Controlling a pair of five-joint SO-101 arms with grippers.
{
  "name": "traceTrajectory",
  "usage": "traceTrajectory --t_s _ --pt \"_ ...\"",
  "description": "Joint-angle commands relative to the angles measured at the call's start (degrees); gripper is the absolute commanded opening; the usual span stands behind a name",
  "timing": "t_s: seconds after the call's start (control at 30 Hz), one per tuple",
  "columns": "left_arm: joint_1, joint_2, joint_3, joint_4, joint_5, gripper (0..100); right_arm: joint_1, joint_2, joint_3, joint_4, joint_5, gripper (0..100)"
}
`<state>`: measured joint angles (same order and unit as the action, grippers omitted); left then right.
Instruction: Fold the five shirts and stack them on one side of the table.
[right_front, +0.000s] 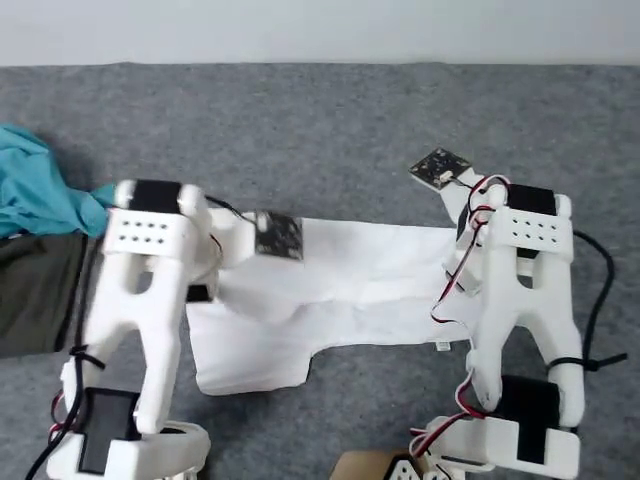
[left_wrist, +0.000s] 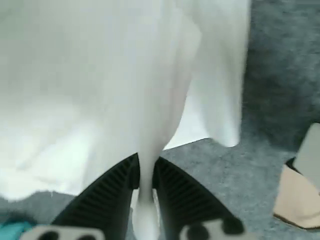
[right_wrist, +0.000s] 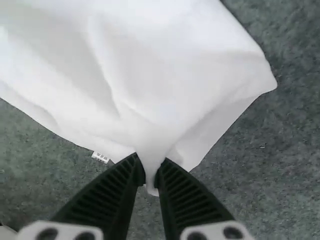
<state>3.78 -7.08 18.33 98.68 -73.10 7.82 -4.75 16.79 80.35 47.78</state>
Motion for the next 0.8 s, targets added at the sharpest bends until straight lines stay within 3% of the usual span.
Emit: traceTrajectory --t_s 0.0,0.2,0.77 --pt "4.13 -0.79 4.09 1.76 -0.88 0 1.8 -0.13 -0.79 0.13 0.62 1.3" --pt "9.23 -0.62 9.71 1.67 -0.97 0 2.33 -0.04 -0.44 0.48 0.62 1.4" --pt "9.05 -0.26 15.34 0.88 -6.86 1 1.98 0.04 -0.35 0.57 0.62 1.4"
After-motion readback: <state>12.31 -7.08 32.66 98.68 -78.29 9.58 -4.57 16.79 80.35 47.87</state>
